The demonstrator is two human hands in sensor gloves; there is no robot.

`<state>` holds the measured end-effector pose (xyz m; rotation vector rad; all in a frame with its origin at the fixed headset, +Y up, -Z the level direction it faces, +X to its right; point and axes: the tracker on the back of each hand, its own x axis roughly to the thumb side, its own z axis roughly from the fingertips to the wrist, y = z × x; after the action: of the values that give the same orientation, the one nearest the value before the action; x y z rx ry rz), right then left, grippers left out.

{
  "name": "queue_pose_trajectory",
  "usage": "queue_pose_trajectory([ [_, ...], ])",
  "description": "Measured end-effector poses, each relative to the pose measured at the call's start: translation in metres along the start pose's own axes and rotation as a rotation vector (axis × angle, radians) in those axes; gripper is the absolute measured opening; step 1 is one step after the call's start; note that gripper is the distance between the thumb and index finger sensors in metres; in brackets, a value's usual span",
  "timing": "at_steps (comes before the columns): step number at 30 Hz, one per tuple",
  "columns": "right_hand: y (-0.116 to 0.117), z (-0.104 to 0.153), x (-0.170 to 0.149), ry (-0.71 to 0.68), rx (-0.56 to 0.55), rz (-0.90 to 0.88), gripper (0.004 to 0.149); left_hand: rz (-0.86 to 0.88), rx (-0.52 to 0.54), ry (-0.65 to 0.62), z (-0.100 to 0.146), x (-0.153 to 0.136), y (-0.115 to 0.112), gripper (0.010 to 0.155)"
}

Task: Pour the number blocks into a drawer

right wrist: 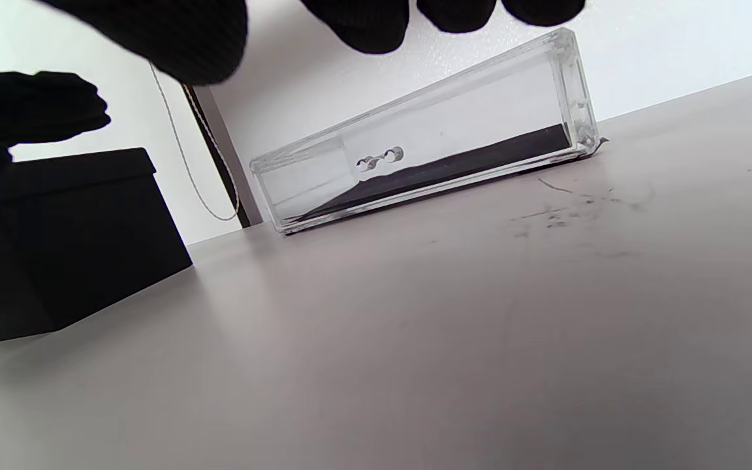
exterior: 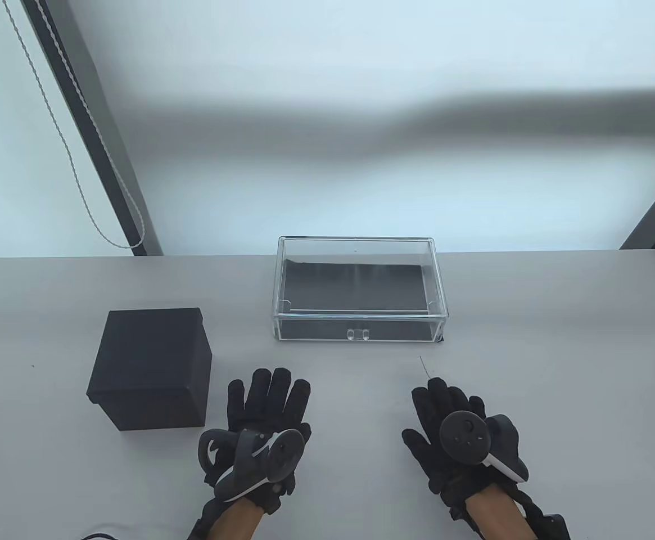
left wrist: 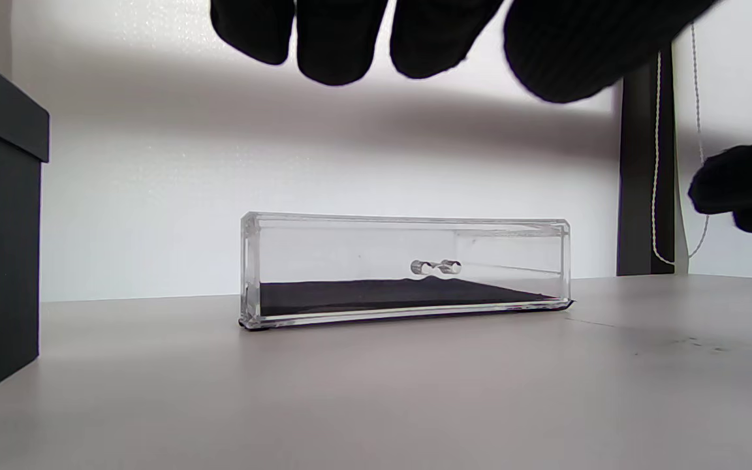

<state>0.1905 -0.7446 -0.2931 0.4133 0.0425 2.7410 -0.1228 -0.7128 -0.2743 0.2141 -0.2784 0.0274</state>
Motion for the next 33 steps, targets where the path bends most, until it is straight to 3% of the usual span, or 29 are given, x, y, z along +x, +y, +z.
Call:
queue_pose_trajectory([
  [17, -0.003, 0.0, -0.001, 0.014, 0.006, -0.002, 0.077, -0.001, -0.031, 0.035, -0.006, -0.009, -0.004, 0.07],
  [24, -0.007, 0.001, -0.003, 0.027, -0.008, 0.018, 0.077, 0.005, -0.088, 0.044, -0.028, -0.007, -0.018, 0.07],
  [33, -0.009, 0.003, -0.014, 0.079, -0.013, 0.049, 0.077, 0.166, -0.174, 0.143, -0.069, -0.012, -0.054, 0.071],
])
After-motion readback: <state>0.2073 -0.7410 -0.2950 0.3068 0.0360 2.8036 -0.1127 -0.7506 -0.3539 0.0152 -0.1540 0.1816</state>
